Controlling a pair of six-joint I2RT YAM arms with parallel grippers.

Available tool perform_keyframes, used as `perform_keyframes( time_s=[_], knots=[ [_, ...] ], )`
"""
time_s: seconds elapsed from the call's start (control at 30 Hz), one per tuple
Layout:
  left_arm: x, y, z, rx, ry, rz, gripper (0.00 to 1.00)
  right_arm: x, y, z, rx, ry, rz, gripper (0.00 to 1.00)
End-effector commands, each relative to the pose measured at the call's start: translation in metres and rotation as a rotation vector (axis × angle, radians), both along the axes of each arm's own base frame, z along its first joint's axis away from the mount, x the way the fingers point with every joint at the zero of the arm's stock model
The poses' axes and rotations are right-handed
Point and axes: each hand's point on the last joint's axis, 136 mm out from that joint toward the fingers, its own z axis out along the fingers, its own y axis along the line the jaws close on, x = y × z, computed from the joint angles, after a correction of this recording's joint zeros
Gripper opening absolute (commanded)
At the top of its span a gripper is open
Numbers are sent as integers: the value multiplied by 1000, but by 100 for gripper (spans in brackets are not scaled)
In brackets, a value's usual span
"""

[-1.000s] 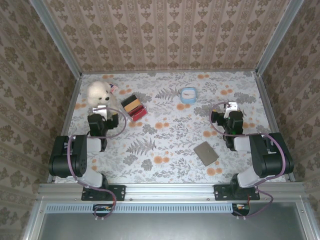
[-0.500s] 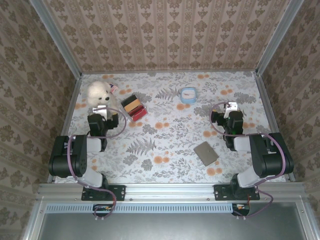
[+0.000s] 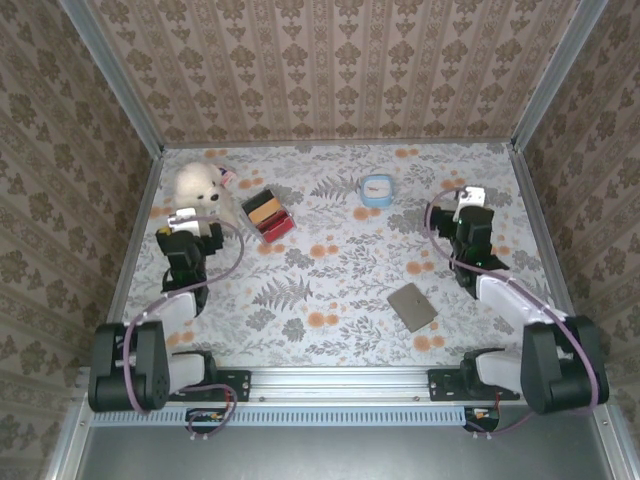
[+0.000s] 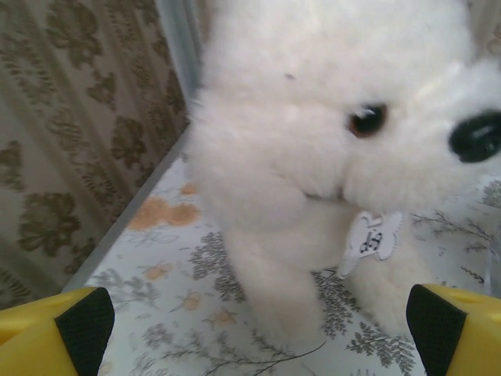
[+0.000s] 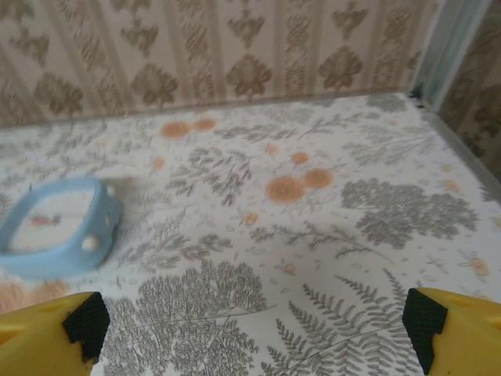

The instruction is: Take the credit cards out of the card holder

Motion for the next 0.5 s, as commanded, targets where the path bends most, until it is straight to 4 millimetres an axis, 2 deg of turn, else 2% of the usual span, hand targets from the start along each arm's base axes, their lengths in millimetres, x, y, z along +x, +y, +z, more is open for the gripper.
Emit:
perform_keyframes(
  time_s=[0.0,0.1,0.2,0.33,0.47],
  knots=[
    [-16,16,3,-43,76,126,100,-35,-19,-7,66,209,-194,100],
    [-27,19,15,-131,94,172,100,-48,-8,-3,165,272,-195,100],
    [-33,16,24,-218,128,189,100,-58,18,-5,300,334,-102,100],
    [-27,-5,27,-288,165,90,100,-77,51,-23,466,455,-18,100],
    [-22,-20,21,-329,200,16,100,-107,79,-54,520,621,20,100]
  ],
)
